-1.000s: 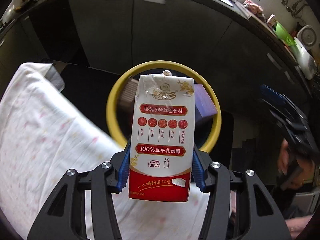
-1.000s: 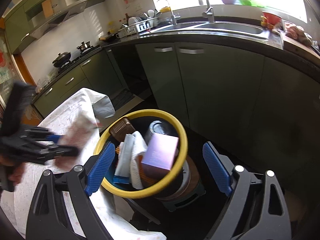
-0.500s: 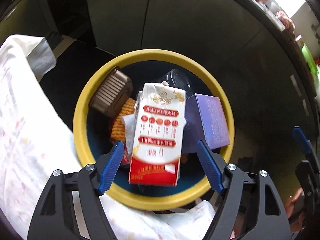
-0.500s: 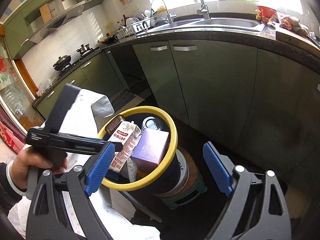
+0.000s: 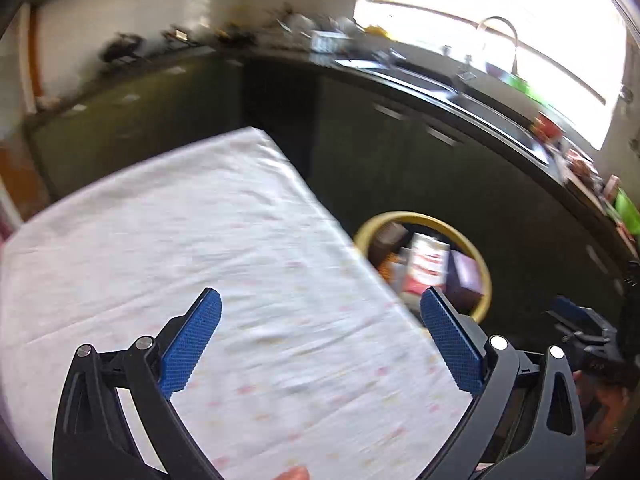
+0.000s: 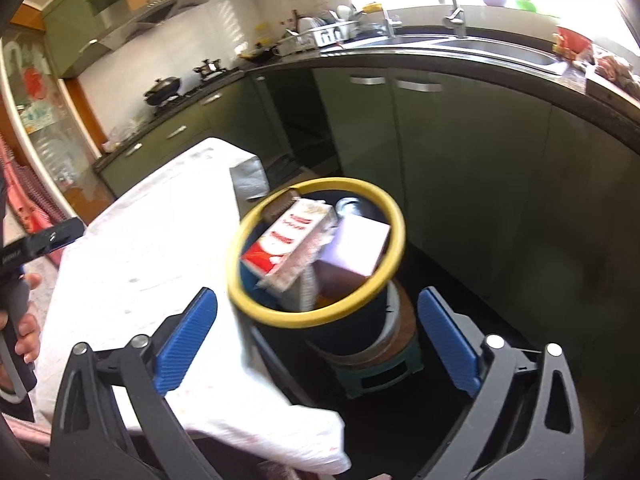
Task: Collect trash
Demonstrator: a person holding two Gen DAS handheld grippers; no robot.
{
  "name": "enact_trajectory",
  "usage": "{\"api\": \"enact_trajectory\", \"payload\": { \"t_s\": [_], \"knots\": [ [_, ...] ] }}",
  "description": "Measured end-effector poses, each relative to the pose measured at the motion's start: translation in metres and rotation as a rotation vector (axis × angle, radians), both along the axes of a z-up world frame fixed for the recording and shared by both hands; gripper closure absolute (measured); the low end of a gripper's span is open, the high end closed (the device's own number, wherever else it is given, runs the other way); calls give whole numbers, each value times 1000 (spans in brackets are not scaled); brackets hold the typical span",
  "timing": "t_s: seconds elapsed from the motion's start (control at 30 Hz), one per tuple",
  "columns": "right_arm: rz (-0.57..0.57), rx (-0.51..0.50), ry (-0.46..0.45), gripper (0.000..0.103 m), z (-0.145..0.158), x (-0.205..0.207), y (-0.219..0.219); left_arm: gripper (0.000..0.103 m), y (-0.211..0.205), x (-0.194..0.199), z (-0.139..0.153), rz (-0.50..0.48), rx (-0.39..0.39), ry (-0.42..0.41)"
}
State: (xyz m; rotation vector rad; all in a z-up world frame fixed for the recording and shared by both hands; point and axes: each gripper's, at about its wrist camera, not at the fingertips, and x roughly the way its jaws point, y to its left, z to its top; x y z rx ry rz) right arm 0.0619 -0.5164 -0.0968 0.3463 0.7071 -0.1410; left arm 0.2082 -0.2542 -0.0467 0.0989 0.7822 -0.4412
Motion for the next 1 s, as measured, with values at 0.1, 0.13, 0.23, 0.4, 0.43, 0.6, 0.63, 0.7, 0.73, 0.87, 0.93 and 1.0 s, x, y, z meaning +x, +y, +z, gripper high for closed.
{"api": "enact_trajectory", "payload": {
  "t_s": [0.1, 0.13, 0.23, 0.4, 0.43, 0.6, 0.63, 0.7, 0.73, 0.87, 0.93, 1.0],
  "knots": [
    [39, 1, -28, 7, 9, -4, 18, 5, 60, -26, 8, 120, 18, -85],
    [54, -4, -37, 7, 13, -5, 27, 5, 78, -38, 11, 146, 9, -104],
    [105, -40, -68, 7, 27, -7, 54, 5, 124, -69, 17, 201, -26, -132],
    [182, -121, -123, 7, 50, -18, 104, 5, 187, -119, 28, 281, -66, -169],
    [190, -135, -131, 7, 53, -20, 112, 5, 199, -129, 30, 297, -71, -176],
    [241, -196, -164, 7, 69, -31, 146, 5, 243, -172, 37, 354, -75, -223],
    [247, -201, -169, 7, 71, -32, 149, 5, 247, -179, 39, 359, -72, -234],
    [250, -215, -181, 7, 76, -34, 155, 5, 251, -190, 42, 358, -65, -250],
    [249, -221, -185, 7, 77, -36, 156, 5, 252, -193, 43, 356, -62, -254],
    [252, -232, -191, 7, 79, -35, 162, 5, 253, -203, 48, 356, -61, -266],
    [256, -234, -190, 7, 79, -34, 163, 5, 252, -204, 50, 362, -62, -270],
    [258, -234, -187, 7, 78, -33, 163, 5, 252, -204, 50, 366, -64, -269]
  ]
}}
